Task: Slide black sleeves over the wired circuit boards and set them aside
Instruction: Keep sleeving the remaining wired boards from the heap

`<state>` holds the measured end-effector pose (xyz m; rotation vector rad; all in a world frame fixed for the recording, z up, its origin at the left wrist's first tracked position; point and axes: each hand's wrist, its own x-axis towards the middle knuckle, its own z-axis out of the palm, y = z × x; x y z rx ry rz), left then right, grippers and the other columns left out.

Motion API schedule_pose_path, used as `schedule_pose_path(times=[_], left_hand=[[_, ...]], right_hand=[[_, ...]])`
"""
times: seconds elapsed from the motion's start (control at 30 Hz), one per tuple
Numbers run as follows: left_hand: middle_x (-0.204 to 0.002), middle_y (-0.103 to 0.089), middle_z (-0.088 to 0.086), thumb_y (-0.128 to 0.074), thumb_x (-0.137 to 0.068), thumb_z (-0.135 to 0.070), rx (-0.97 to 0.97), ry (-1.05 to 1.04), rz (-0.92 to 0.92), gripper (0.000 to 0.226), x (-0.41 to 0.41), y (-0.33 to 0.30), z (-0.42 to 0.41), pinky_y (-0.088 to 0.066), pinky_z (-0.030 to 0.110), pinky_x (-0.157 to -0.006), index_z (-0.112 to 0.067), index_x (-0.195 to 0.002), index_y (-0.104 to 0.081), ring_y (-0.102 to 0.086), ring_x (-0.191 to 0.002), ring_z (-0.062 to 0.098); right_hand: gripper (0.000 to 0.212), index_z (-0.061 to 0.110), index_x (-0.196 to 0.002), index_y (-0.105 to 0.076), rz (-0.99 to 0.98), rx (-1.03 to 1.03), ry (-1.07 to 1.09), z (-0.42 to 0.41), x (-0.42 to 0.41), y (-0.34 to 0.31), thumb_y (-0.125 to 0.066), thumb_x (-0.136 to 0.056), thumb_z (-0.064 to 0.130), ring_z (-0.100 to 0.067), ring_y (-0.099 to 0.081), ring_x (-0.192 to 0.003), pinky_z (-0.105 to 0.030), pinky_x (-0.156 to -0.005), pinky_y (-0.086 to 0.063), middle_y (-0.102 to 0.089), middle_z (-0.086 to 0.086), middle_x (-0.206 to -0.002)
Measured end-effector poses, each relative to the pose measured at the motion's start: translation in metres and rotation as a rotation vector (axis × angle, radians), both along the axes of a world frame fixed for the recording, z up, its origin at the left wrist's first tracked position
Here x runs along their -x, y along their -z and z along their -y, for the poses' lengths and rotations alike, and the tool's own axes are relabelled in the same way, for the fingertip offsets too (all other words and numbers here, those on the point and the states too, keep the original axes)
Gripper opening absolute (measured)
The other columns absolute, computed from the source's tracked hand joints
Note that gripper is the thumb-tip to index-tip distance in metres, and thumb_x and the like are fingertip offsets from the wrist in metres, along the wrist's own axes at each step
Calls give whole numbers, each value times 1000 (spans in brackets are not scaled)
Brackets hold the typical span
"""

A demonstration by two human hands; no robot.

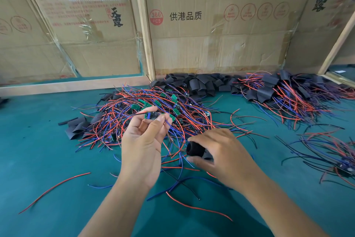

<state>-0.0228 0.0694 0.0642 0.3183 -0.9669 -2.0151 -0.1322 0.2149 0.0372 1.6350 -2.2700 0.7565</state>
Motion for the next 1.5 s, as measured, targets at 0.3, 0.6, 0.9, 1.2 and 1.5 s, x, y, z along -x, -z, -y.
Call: schedule_pose_path(times=[0.3, 0.6, 0.9, 1.2, 1.5], left_hand=[[-89, -61, 18, -63, -88, 4, -7, 16, 3, 14, 4, 5, -11, -56, 25, -83, -7, -96, -63, -69, -86, 24], [-90, -68, 5, -74, -83, 1, 263, 46, 217, 22, 11, 30, -30, -52, 20, -78, -9, -100, -65, -65, -84, 15], [-95, -72, -2, -55, -99, -20, 214, 107, 378, 24, 16, 39, -36, -43, 32, -79, -19, -95, -79, -59, -83, 9], [-80, -66, 1, -79, -78, -39, 207, 92, 333, 18, 14, 40, -29, -46, 36, -81, -23, -87, -76, -60, -77, 12], [-75, -66, -1, -79, -74, -41, 242, 124, 338, 21, 11, 37, -29, -45, 33, -77, -22, -84, -77, -56, -71, 12]], right_hand=[[15, 44, -89, -45, 185, 183, 27, 8, -14, 2, -55, -96, 53, -4, -52, -78, -31, -88, -41, -52, 31, -76], [15, 21, -94, -62, 346, 187, -35, 2, 0, -2, -64, -96, 37, -13, -57, -76, -35, -70, -49, -62, 10, -83], [37, 24, -126, -64, 308, 134, 3, -3, 11, -6, -68, -92, 38, -4, -52, -87, -12, -79, -39, -59, 12, -98], [50, 24, -139, -56, 219, 30, -32, -7, 14, -10, -66, -93, 39, -21, -60, -94, -35, -82, -48, -60, 4, -104], [57, 17, -135, -61, 221, 96, -27, -9, 9, -15, -58, -89, 50, -21, -66, -100, -37, -84, -52, -69, 1, -112]])
